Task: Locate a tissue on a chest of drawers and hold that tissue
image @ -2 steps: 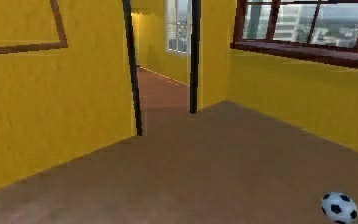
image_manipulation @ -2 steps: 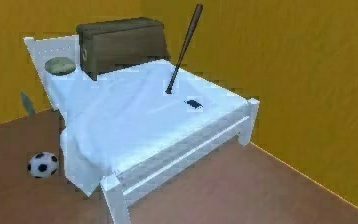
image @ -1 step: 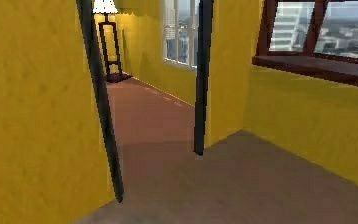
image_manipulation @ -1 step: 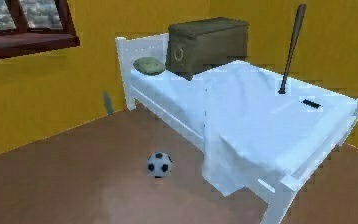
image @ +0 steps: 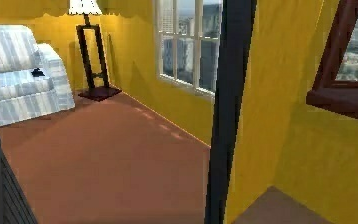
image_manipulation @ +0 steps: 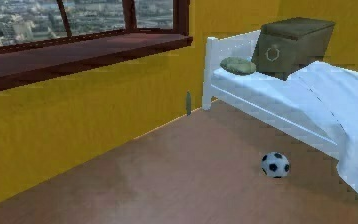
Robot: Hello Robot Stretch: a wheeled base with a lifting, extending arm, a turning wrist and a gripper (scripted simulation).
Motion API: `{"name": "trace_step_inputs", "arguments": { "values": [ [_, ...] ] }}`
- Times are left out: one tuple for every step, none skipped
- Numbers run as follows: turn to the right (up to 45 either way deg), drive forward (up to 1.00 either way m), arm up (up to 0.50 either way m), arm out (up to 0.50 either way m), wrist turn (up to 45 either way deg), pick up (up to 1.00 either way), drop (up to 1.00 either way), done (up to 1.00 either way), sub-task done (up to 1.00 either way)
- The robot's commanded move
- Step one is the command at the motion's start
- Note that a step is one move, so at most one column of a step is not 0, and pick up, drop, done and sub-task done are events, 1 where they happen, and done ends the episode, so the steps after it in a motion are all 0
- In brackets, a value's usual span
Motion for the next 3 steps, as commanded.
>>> {"name": "trace_step_inputs", "arguments": {
  "values": [
    [3.0, 0.00, 0.00, 0.00, 0.0, 0.00, 0.00, 0.00, 0.00],
    [0.0, 0.55, 0.00, 0.00, 0.0, 0.00, 0.00, 0.00, 0.00],
    [-45.0, 0.00, 0.00, 0.00, 0.0, 0.00, 0.00, 0.00, 0.00]
  ]
}}
